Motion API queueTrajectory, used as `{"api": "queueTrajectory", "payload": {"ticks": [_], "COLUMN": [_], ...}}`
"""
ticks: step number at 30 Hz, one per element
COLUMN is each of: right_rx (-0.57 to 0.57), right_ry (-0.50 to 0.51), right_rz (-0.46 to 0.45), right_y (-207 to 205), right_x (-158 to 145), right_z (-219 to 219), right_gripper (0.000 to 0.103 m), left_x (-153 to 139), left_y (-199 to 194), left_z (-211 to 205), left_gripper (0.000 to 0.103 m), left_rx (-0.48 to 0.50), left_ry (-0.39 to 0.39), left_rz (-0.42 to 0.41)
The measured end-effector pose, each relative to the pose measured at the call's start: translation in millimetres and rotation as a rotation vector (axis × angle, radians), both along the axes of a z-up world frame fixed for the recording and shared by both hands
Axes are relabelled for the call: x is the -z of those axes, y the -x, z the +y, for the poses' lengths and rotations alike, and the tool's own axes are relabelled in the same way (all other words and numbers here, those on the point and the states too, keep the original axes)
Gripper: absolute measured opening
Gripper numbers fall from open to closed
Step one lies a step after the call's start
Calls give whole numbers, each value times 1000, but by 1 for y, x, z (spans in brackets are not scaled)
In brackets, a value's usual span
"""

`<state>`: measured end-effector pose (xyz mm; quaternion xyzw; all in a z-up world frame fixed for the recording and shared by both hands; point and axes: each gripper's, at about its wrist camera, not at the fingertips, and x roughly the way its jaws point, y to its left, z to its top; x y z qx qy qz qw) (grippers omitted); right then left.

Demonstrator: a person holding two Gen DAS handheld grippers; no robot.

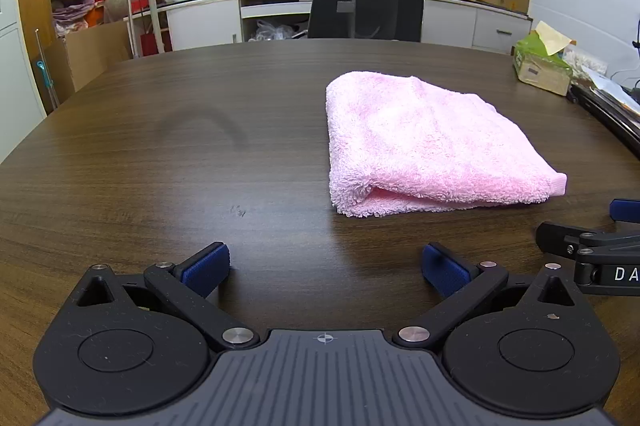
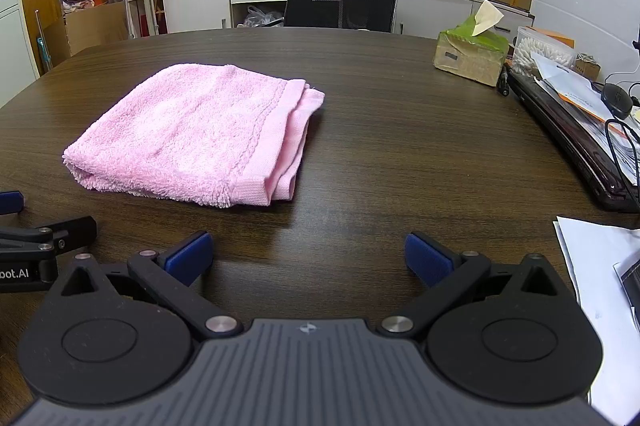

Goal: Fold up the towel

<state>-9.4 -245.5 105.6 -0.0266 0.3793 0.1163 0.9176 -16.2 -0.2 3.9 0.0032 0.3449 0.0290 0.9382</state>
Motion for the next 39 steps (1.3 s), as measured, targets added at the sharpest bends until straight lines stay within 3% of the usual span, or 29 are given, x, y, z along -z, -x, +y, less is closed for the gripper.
{"api": "queueTrajectory", "payload": {"ticks": [39], "right_rx": [2], "right_ry": [1], "right_rz": [2], "right_y": [3], "right_x": [-2], "right_z": [3], "right_gripper": [103], "left_x": [1], "left_y": [-2], "left_z": [-2], "left_gripper": [103], "left_rx": [-2], "left_ry": [4], "left_rz": [-1]}}
